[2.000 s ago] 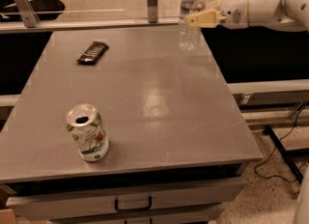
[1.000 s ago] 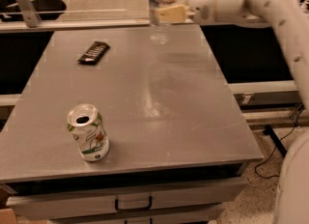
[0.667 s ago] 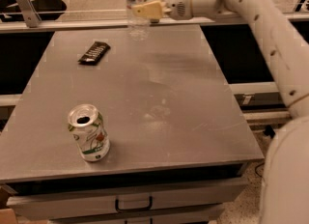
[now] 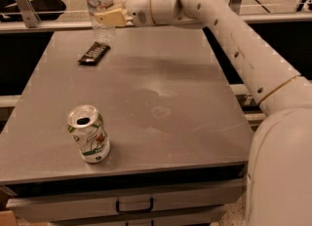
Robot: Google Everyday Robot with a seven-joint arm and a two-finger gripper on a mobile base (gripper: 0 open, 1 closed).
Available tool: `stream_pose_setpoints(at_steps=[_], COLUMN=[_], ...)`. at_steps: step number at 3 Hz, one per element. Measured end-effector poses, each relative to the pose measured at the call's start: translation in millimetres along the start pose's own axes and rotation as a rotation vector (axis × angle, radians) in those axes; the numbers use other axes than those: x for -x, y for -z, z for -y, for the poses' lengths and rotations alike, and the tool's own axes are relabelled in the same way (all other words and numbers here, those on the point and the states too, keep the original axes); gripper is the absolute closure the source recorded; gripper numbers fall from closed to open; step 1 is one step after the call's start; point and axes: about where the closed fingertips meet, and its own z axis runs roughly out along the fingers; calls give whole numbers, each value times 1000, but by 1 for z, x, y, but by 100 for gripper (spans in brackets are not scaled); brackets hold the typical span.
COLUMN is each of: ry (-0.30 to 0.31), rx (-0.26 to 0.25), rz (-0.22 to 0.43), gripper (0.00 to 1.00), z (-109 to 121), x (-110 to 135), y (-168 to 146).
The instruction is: Move water bottle near rxbar chocolate
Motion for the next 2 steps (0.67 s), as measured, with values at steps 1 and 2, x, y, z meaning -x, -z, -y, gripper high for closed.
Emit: stream_pose_setpoints(at_steps=[1,2], ry=[-13,-35], rx=[2,-15], rz=[-5,-21], gripper=[100,100], z=[-6,-5], x=[-19,-36], y=[-23,-29])
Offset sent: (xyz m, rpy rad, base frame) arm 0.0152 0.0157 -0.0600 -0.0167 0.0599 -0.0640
